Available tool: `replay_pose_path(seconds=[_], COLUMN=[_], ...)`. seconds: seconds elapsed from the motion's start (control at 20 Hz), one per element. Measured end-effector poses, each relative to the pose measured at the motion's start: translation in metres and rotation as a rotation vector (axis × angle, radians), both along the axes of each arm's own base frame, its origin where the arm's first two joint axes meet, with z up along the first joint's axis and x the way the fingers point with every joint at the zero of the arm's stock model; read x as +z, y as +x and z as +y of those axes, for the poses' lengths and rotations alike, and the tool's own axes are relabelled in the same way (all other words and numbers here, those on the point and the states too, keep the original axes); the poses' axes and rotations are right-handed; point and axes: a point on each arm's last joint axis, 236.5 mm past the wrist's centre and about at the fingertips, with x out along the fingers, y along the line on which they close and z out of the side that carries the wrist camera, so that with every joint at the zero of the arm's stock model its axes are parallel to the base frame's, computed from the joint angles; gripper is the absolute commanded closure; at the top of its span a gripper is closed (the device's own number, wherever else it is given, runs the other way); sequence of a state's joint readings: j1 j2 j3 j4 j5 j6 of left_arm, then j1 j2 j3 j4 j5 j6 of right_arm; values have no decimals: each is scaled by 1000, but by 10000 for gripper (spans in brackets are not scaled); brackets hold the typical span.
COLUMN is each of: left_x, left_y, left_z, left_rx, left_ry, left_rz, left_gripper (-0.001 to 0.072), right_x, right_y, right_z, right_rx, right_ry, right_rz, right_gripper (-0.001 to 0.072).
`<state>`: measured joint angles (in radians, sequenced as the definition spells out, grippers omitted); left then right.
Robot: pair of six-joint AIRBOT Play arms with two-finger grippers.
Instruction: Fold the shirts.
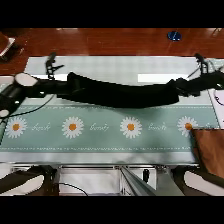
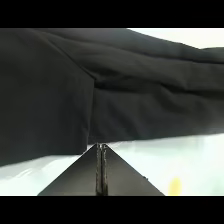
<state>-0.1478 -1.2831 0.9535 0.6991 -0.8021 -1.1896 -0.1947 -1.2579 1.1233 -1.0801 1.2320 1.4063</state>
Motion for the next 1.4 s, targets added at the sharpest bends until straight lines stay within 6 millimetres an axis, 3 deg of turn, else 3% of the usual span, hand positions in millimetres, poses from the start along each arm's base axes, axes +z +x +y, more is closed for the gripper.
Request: replay_pose_path(seconds=[0.2, 0.45, 0.7, 0.85, 0.95, 1.1, 1.25, 1.4], left_x=[-12, -33, -65, -77, -76, -53, -7, 46], left_y=[-4, -21, -79, -125, -142, -118, -56, -7], left_z=[-78, -191, -288, -320, -327, -310, -250, -162], left_rx=[-94, -266, -426, -542, -595, -577, -476, -320], left_ry=[-15, -41, -51, -36, -31, -44, -24, 3], left_rz=[16, 83, 203, 263, 290, 270, 179, 80], left_gripper=[695, 695, 695, 694, 694, 694, 693, 694], right_x=[55, 105, 121, 124, 126, 129, 141, 148], right_y=[-53, -89, -103, -105, -104, -100, -85, -65], right_z=[6, 27, 44, 47, 47, 48, 58, 92], right_rx=[-33, -44, -26, -15, -9, 6, 55, 173], right_ry=[-40, 11, 71, 79, 78, 79, 105, 146], right_rz=[-164, -315, -350, -363, -374, -376, -384, -372], right_gripper=[685, 684, 684, 684, 684, 684, 684, 684])
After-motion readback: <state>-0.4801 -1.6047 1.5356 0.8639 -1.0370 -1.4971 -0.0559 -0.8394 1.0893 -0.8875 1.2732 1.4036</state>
